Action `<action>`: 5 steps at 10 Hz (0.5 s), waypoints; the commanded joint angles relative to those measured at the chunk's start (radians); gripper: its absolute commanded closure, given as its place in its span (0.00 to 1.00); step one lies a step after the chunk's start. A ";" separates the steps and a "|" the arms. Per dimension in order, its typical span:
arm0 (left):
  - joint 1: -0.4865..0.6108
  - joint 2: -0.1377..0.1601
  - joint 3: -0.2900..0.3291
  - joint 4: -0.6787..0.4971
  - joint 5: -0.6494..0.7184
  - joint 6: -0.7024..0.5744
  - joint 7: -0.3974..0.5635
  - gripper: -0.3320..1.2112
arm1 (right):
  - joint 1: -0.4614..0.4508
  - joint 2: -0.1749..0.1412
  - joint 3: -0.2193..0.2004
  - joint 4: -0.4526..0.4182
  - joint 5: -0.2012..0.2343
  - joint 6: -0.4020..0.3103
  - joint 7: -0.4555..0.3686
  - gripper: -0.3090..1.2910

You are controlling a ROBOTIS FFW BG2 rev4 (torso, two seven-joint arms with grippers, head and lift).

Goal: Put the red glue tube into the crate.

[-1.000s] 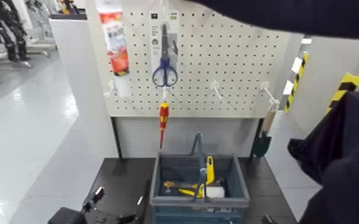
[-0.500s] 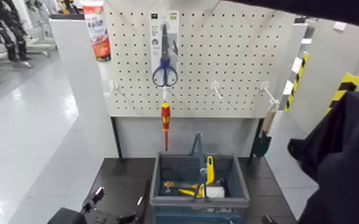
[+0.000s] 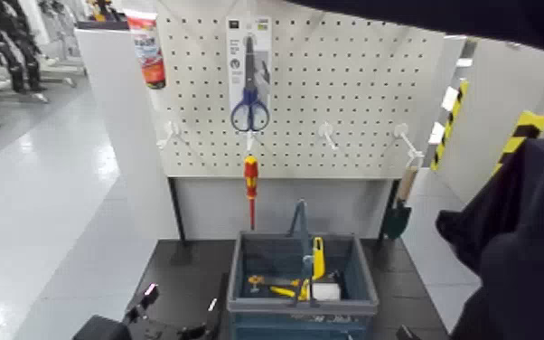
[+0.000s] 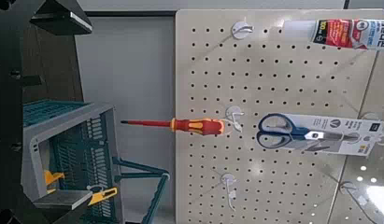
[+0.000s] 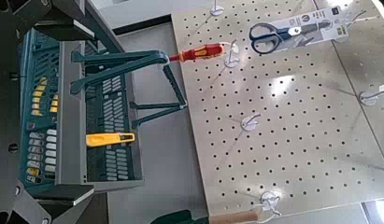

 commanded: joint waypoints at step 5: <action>0.003 -0.001 -0.003 0.000 0.002 -0.006 0.006 0.26 | 0.000 0.000 -0.002 -0.002 -0.002 0.004 0.005 0.28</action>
